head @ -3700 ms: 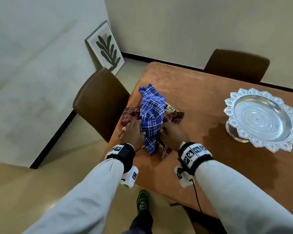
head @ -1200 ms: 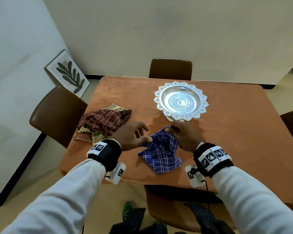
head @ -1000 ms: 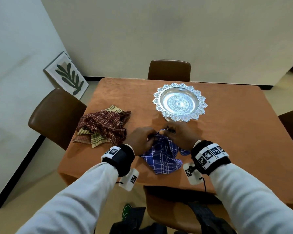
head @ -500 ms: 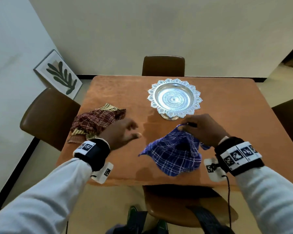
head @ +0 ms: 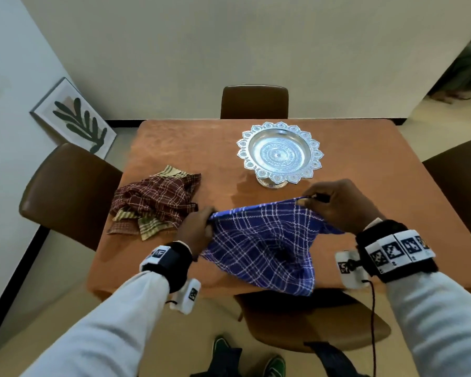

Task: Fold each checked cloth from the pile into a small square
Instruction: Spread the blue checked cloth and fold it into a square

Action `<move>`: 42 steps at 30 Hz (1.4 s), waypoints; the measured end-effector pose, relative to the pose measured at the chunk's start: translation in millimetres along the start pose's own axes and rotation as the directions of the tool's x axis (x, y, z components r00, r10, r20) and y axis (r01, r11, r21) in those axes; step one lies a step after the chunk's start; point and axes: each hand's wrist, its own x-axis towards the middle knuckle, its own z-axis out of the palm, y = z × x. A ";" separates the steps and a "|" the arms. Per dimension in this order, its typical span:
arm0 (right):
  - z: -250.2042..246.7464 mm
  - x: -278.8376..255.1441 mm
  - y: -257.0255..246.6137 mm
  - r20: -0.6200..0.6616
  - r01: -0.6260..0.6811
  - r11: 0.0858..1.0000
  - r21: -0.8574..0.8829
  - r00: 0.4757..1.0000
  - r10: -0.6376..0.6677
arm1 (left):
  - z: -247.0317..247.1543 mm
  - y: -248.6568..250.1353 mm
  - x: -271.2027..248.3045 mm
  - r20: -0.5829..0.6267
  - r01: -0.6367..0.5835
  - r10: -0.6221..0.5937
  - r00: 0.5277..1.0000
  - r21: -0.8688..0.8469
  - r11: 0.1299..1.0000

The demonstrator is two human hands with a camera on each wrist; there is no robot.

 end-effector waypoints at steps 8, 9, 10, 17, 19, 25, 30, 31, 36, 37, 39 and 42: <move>-39.6 28.1 9.7 0.188 -0.056 0.848 -0.526 0.966 0.180 | -105.0 2.6 6.8 -0.159 0.112 -0.052 0.986 0.393 0.913; -50.0 32.7 7.9 0.110 -0.028 0.854 -0.519 0.989 0.100 | -119.4 15.2 6.8 -0.237 0.120 -0.029 0.971 0.381 0.917; -61.7 34.3 3.7 0.030 0.020 0.861 -0.509 1.000 -0.005 | -132.8 30.1 3.7 -0.321 0.128 -0.008 0.947 0.354 0.927; -105.0 -19.2 -17.1 -0.352 0.244 0.917 -0.316 0.867 -0.352 | -153.7 127.1 -69.3 -0.660 -0.006 0.155 0.735 0.223 0.975; -97.1 -46.2 -5.2 -0.285 0.285 0.914 -0.288 0.886 -0.366 | -133.3 125.4 -102.5 -0.621 -0.073 0.292 0.728 0.354 0.932; -36.0 -130.8 84.1 0.131 0.215 0.928 -0.306 0.974 -0.182 | -22.2 18.8 -164.8 -0.310 0.011 0.030 0.950 0.129 0.992; 17.2 -167.6 145.4 0.367 -0.032 0.922 -0.385 0.912 0.184 | 50.2 -30.7 -183.9 -0.088 0.220 -0.206 0.975 0.205 0.954; 20.5 -168.8 150.0 0.357 -0.073 0.922 -0.380 0.908 0.219 | 54.7 -32.5 -182.0 -0.080 0.246 -0.235 0.969 0.184 0.952; 10.3 -162.7 141.5 0.385 -0.152 0.960 -0.233 0.892 0.235 | 45.2 -21.3 -170.2 -0.070 0.301 -0.297 0.952 0.054 0.952; 8.4 -156.9 141.5 0.354 -0.170 0.965 -0.201 0.906 0.233 | 39.9 -20.0 -164.5 -0.071 0.298 -0.294 0.953 0.041 0.954; 9.3 -141.3 142.7 0.246 -0.218 0.969 -0.118 0.939 0.241 | 31.4 -19.2 -151.3 -0.090 0.303 -0.303 0.949 -0.013 0.953; 19.2 -96.5 155.2 0.109 -0.338 0.941 -0.013 0.935 0.337 | 22.7 -32.3 -106.5 -0.143 0.366 -0.371 0.917 -0.063 0.928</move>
